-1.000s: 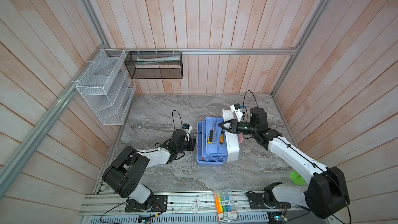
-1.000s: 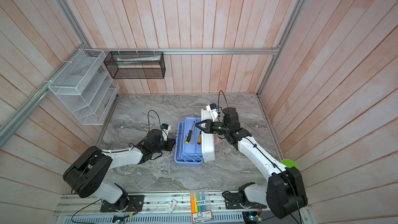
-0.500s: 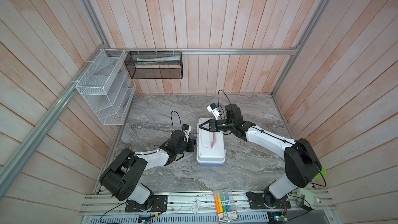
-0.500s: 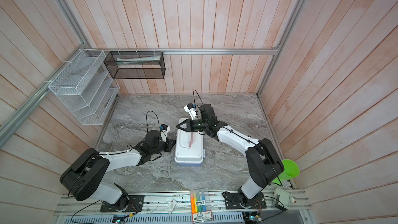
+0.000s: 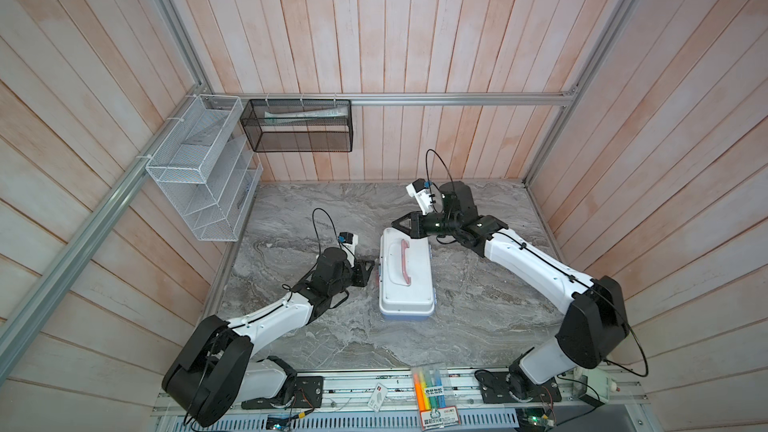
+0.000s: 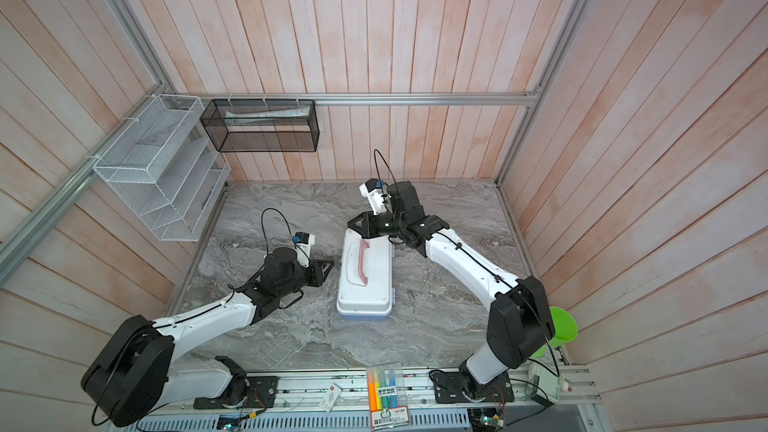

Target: Pack the tool kit

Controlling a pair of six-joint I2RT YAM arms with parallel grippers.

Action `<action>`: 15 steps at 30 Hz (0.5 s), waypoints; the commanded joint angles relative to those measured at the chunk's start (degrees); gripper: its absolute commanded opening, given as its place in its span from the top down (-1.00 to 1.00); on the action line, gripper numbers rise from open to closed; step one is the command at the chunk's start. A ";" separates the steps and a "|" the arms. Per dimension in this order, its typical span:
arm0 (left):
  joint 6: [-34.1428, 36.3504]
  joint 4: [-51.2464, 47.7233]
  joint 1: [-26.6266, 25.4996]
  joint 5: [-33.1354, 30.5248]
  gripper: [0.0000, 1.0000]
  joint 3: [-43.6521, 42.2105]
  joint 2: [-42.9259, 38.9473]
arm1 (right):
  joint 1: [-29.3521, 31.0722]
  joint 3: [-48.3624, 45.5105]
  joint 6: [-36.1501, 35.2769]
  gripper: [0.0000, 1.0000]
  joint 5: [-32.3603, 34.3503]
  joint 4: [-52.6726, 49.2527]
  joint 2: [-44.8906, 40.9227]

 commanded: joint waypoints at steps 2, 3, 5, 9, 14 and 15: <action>-3.30 0.54 -0.36 6.04 0.14 -0.82 -2.73 | -1.97 -6.68 -4.30 0.34 10.86 -9.68 -7.62; -3.48 0.84 -0.72 6.71 0.14 -1.19 -3.19 | -2.08 -9.18 -4.19 0.32 11.46 -8.47 -9.74; -3.66 0.26 -1.27 6.44 0.17 -1.72 -3.72 | -1.75 -13.34 -3.90 0.46 12.10 -5.62 -12.52; -3.68 -1.19 -1.93 6.00 0.27 -2.40 -3.86 | -0.75 -15.34 -2.81 0.87 9.40 -2.67 -11.00; -3.57 -2.79 -2.22 3.82 0.30 -3.57 -4.97 | 1.45 -11.89 -3.67 1.00 8.12 -1.69 -4.70; -3.55 -3.08 -2.22 3.34 0.31 -3.86 -5.34 | 1.92 -11.13 -3.88 1.00 8.03 -1.22 -3.55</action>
